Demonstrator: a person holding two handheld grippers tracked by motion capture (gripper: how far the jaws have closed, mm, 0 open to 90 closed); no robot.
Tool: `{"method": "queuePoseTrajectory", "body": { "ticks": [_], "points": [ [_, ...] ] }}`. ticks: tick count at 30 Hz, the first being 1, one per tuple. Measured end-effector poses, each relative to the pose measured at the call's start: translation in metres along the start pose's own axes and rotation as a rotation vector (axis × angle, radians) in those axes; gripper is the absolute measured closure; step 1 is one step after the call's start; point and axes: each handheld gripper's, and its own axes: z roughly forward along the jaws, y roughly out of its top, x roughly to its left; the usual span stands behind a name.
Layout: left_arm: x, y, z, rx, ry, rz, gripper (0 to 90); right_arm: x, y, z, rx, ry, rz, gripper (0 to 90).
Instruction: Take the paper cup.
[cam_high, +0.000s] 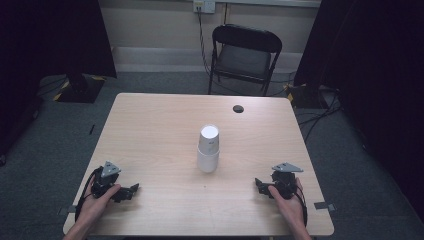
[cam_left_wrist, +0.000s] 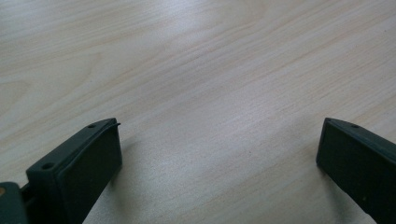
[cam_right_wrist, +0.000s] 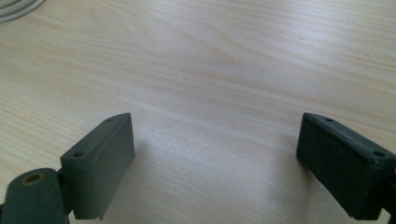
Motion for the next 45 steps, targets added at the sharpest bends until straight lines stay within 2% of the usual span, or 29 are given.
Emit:
{"method": "queuePoseTrajectory", "body": {
  "ticks": [8, 14, 20, 21, 25, 34, 45],
  "points": [
    [0.000, 0.000, 0.000, 0.001, 0.000, -0.001, 0.0, 0.000, 0.000, -0.001, 0.000, 0.000, 0.001, 11.6],
    [0.000, 0.000, 0.000, 0.000, 0.000, -0.001, 0.0, 0.004, 0.004, -0.003, 0.000, 0.034, -0.012, 15.6],
    [0.000, 0.000, 0.000, 0.000, 0.000, -0.001, 0.0, 0.015, 0.016, -0.012, -0.061, 0.090, -0.019, 19.7],
    [0.000, 0.000, 0.000, 0.001, 0.000, 0.001, 0.0, 0.019, 0.021, -0.015, -0.067, 0.115, -0.028, 20.5],
    [0.000, 0.000, 0.000, 0.000, 0.000, 0.000, 0.0, 0.023, 0.033, -0.021, -0.107, 0.142, -0.029, 22.7],
    [0.000, 0.000, 0.000, 0.000, -0.001, 0.001, 0.0, 0.039, 0.057, -0.032, -0.183, 0.224, -0.044, 23.4],
    [0.000, 0.000, -0.001, 0.002, 0.004, 0.001, 0.1, 0.067, 0.091, -0.040, -0.242, 0.296, -0.109, 20.6]
  ]
}}
